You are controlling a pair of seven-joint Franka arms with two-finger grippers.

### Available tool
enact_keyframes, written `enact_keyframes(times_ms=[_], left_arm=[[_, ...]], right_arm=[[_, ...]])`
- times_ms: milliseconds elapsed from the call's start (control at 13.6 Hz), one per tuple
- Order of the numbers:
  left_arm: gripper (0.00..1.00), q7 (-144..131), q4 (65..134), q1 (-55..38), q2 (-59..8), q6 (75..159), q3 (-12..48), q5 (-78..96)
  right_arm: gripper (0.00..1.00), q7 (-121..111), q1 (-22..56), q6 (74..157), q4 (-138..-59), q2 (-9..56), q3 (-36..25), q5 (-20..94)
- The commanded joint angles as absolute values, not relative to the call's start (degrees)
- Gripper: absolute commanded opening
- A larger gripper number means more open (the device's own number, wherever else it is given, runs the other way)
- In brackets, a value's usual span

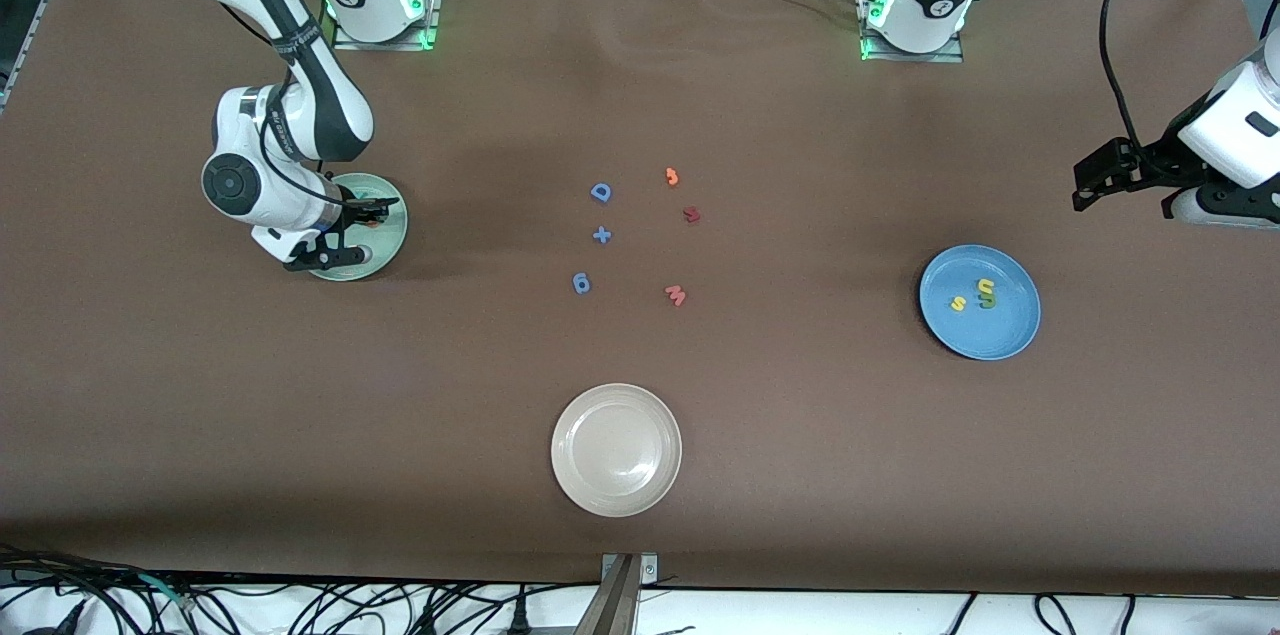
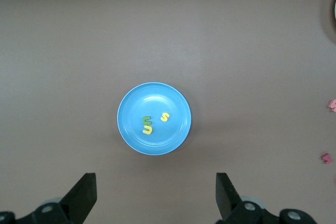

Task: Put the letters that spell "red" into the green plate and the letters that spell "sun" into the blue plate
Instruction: 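Carry the orange e onto the green plate and open the right gripper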

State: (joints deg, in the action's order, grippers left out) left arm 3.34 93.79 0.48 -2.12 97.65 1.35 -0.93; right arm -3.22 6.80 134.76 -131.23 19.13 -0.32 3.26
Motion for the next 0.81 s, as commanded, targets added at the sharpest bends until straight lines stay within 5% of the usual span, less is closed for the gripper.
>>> enact_keyframes(times_ms=[0,369,516,738], left_arm=[[1.00,3.43,91.93,0.70,-3.08,96.24,1.41,0.00],[1.00,3.52,91.93,0.70,-3.08,96.24,1.41,0.00],[1.00,3.43,91.93,0.70,-2.99,96.24,1.32,-0.09],[1.00,3.52,91.93,0.79,-2.99,96.24,1.32,0.00]], right_arm=[[0.16,-4.75,7.03,137.37,-132.19,19.95,-0.35,4.57],[0.73,-4.57,7.03,136.94,-132.28,19.87,-0.35,4.57],[0.83,-4.22,7.03,135.45,-131.93,18.55,-0.35,4.57],[0.84,-3.87,7.03,129.40,-129.65,15.30,-0.35,4.57]])
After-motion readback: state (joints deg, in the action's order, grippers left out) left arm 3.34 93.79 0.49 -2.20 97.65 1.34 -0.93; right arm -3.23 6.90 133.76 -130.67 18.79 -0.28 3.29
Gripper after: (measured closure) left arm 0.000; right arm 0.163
